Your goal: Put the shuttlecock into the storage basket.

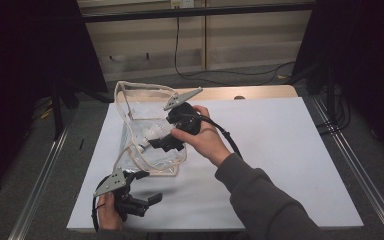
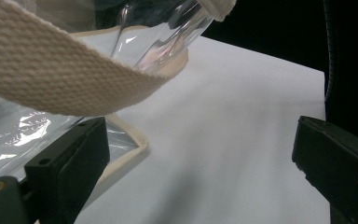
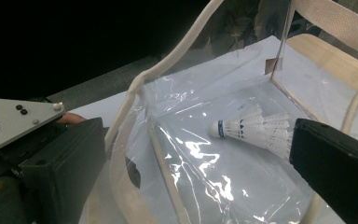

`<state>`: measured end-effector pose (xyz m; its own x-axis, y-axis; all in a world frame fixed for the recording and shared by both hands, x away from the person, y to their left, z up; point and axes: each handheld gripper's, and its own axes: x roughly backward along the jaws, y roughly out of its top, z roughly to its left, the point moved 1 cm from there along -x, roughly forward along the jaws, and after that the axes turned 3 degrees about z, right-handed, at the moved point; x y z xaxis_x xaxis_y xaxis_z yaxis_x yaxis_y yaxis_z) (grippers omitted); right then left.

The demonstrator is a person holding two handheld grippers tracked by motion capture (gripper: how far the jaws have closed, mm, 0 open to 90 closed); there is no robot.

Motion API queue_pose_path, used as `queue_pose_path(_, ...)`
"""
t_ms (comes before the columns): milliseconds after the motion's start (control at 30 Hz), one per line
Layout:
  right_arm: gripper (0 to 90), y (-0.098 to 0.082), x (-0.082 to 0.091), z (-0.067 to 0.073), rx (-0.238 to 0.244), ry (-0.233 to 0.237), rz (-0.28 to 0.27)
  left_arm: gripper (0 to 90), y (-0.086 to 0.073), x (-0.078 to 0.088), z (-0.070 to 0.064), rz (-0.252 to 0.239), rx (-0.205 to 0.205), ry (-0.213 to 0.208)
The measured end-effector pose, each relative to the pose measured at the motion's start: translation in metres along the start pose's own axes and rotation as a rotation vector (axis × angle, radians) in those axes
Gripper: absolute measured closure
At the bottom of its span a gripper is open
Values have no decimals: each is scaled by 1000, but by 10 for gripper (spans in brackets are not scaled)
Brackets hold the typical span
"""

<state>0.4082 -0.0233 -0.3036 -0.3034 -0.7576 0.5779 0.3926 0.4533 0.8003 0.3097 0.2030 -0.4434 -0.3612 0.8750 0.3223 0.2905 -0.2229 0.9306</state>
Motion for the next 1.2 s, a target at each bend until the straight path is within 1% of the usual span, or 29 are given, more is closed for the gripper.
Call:
queue_pose_path(133,36,-2,5,1,6,10,-4,39,0,1,0,6,-8,3)
queue_pose_path(267,34,-3,9,2,7,16,-12,39,0,2,0,2,-4,2)
queue_pose_path(367,34,-4,12,2,3,16,-11,39,0,3,0,-4,-3,16)
queue_pose_path(633,34,-12,21,1,7,29,-18,38,-1,3,-1,1,-2,17)
queue_pose_path(800,33,-15,27,1,13,49,-25,38,-1,3,-1,0,-1,18)
queue_pose_path(867,33,-17,30,1,16,45,-26,38,-1,2,-1,1,-1,18)
queue_pose_path(933,32,-18,33,0,18,53,-35,38,-1,3,-1,1,-1,19)
queue_pose_path(1000,33,-21,36,-1,20,44,-28,38,-1,2,0,1,-4,18)
queue_pose_path(1100,33,-26,39,-3,12,49,-31,38,-1,3,0,3,-6,17)
queue_pose_path(1200,32,-32,43,-7,4,48,-43,38,-1,2,-1,2,0,20)
